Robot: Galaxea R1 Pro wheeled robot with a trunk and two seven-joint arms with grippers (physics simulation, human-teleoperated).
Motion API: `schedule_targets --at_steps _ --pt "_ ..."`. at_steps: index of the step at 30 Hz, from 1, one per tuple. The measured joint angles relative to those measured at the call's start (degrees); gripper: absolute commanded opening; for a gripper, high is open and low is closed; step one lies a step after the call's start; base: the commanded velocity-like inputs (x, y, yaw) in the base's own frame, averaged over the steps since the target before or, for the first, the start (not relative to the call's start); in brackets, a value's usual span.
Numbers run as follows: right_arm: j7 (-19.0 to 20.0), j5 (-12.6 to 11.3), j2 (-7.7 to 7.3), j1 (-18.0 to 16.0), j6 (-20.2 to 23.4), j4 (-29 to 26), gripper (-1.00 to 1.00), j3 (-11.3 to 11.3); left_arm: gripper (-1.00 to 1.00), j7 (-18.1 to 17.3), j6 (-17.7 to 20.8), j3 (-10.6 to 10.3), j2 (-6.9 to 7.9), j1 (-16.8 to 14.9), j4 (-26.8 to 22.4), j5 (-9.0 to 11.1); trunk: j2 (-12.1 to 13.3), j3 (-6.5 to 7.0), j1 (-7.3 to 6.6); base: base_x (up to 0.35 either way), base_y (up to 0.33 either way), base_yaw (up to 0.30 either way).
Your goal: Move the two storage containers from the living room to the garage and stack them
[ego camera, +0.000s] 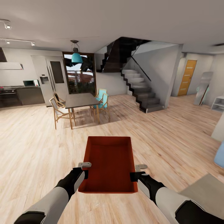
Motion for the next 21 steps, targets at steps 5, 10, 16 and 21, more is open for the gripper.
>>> schedule_targets --at_steps 5,10,16,21 --pt "0.0 0.0 0.03 0.0 -0.1 0.1 -1.0 0.0 -1.0 0.0 0.0 0.0 -0.01 0.0 0.0 -0.1 0.0 0.0 0.0 0.322 0.0 0.021" --pt "0.0 0.0 0.06 0.0 -0.1 0.2 -1.0 0.0 -1.0 0.0 0.0 0.0 0.0 0.0 0.0 0.0 0.0 0.0 0.0 0.322 0.0 0.001" --pt "0.0 0.0 0.03 0.0 -0.1 0.1 -1.0 0.0 -1.0 0.0 -0.1 0.0 0.0 0.0 0.0 0.0 0.0 0.0 0.0 0.322 0.0 0.0" --pt "0.0 -0.1 0.04 0.0 -0.1 0.1 -1.0 0.0 -1.0 0.0 -0.1 0.0 0.0 0.0 0.0 0.0 0.0 0.0 0.0 0.322 0.0 0.0"
